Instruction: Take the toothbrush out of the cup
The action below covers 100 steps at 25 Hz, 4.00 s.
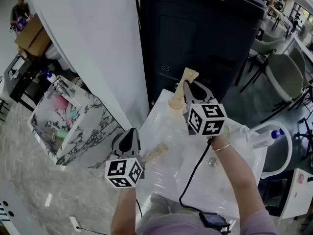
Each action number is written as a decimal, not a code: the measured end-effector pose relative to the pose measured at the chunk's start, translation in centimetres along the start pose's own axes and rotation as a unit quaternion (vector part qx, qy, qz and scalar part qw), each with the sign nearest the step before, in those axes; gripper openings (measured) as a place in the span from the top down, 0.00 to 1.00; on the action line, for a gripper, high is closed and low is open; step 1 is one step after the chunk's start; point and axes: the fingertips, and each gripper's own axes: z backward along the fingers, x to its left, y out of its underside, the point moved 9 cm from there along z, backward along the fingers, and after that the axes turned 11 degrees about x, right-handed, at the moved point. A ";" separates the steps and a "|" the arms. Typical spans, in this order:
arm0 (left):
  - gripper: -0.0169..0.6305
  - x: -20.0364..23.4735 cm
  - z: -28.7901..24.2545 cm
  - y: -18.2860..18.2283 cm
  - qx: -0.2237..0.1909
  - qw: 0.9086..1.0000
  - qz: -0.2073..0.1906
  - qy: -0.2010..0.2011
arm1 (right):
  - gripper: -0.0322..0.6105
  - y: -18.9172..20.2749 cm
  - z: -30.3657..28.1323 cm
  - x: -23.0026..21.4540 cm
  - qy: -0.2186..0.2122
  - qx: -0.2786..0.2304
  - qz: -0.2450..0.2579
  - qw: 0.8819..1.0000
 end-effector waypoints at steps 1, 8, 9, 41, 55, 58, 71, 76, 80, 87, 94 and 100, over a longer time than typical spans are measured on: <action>0.97 -0.1 0.4 0.0 -0.003 1.000 0.000 -0.001 | 0.89 -0.6 0.8 0.4 -0.001 -0.013 0.014 1.000; 0.97 -1.0 3.1 0.4 -0.017 1.000 0.003 -0.012 | 0.90 -1.9 7.2 3.5 -0.033 -0.074 0.064 0.995; 0.97 -1.0 3.5 0.5 -0.018 1.000 0.004 -0.014 | 0.90 -1.5 8.1 3.9 -0.039 -0.075 0.071 0.994; 0.97 3.7 14.5 7.5 -0.040 0.983 0.093 -0.151 | 0.91 21.3 12.5 18.2 -0.298 0.119 0.521 0.791; 0.97 4.8 15.8 8.4 -0.037 0.978 0.110 -0.172 | 0.91 23.7 11.2 19.3 -0.342 0.170 0.542 0.749; 0.97 4.9 15.7 8.4 -0.036 0.978 0.110 -0.172 | 0.90 23.7 11.0 19.4 -0.345 0.171 0.542 0.747; 0.97 4.3 14.1 6.8 -0.038 0.983 0.096 -0.154 | 0.81 20.6 11.2 17.8 -0.356 0.160 0.470 0.792; 0.97 3.3 12.9 5.5 -0.038 0.987 0.079 -0.138 | 0.81 17.7 11.1 15.7 -0.334 0.159 0.360 0.857; 0.97 2.4 12.0 4.9 -0.036 0.989 0.067 -0.124 | 0.82 15.7 11.7 13.5 -0.310 0.147 0.250 0.905; 0.97 0.7 10.4 3.9 -0.030 0.994 0.049 -0.095 | 0.88 14.3 12.8 10.8 -0.256 0.117 0.122 0.952; 0.97 -1.0 9.5 3.4 -0.024 0.997 0.028 -0.070 | 0.93 14.2 14.1 9.1 -0.214 0.102 0.047 0.970; 0.97 -2.2 9.2 3.4 -0.019 0.998 0.018 -0.054 | 0.95 13.9 15.8 7.6 -0.182 0.085 -0.003 0.980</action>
